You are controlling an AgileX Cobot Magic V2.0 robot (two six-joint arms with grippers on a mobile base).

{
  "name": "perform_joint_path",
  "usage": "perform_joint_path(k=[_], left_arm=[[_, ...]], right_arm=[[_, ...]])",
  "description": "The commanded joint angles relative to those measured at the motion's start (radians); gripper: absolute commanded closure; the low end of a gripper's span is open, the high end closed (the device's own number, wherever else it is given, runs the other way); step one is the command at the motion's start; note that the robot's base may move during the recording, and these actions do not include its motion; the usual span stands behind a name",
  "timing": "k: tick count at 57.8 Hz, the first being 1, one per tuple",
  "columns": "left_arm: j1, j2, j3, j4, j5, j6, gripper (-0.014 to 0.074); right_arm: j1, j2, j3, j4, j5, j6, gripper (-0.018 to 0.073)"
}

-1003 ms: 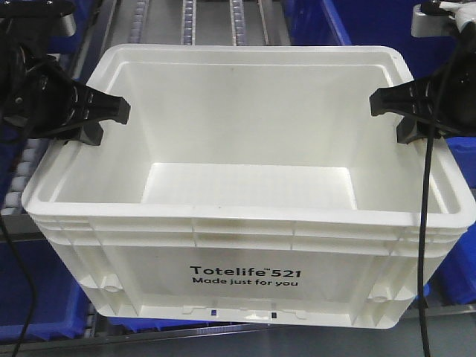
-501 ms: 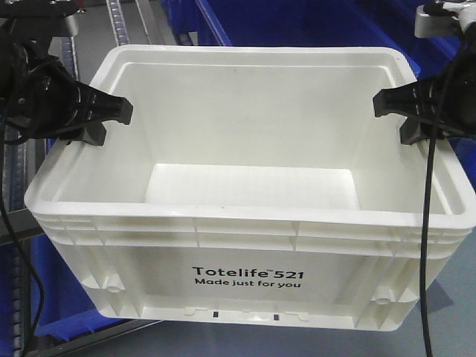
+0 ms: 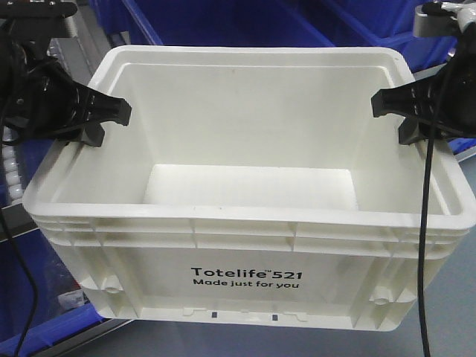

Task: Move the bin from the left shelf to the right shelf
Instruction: 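Hold the crate with both grippers while the base turns away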

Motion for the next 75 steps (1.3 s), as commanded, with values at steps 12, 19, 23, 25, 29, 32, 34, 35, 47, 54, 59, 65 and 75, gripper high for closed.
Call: perform_joint_path(k=[12,19,23,25,29,32,34,35,47,54,59,65,75], left_arm=[[-0.011,-0.048,-0.039,-0.035,-0.104,0.028,0.0603],[-0.011,-0.048,-0.039,-0.035,-0.104,0.028,0.0603],[-0.011,-0.048,-0.039,-0.035,-0.104,0.028,0.0603],[-0.011,-0.048,-0.039,-0.035,-0.104,0.028,0.0603],[-0.011,-0.048,-0.039,-0.035,-0.104,0.028,0.0603],[-0.011,-0.048,-0.039,-0.035,-0.104,0.028,0.0603],[-0.011,-0.048,-0.039,-0.035,-0.104,0.028,0.0603],[-0.011,-0.048,-0.039,-0.035,-0.104,0.028,0.0603],[-0.011,-0.048,-0.039,-0.035,-0.104,0.028,0.0603],[-0.011,-0.048,-0.039,-0.035,-0.104,0.028,0.0603],[-0.011,-0.048,-0.039,-0.035,-0.104,0.028,0.0603],[-0.011,-0.048,-0.039,-0.035,-0.103,0.028,0.0603],[-0.011,-0.048,-0.039,-0.035,-0.103,0.028,0.0603]], right_arm=[[0.006,-0.04,-0.042,0.021,-0.109,-0.031,0.0559],[0.006,-0.04,-0.042,0.021,-0.109,-0.031,0.0559],[0.006,-0.04,-0.042,0.021,-0.109,-0.031,0.0559],[0.006,-0.04,-0.042,0.021,-0.109,-0.031,0.0559],[0.006,-0.04,-0.042,0.021,-0.109,-0.031,0.0559],[0.006,-0.041,-0.042,0.021,-0.109,-0.031,0.0559],[0.006,-0.041,-0.042,0.021,-0.109,-0.031,0.0559],[0.006,-0.041,-0.042,0.021,-0.109,-0.031,0.0559],[0.006,-0.041,-0.042,0.021,-0.109,-0.031,0.0559],[0.006,-0.041,-0.042,0.021,-0.109,-0.031,0.0559],[0.006,-0.041,-0.042,0.021,-0.109,-0.031,0.0559],[0.006,-0.041,-0.042,0.021,-0.109,-0.031,0.0559],[0.006,-0.041,-0.042,0.021,-0.109,-0.031,0.0559]])
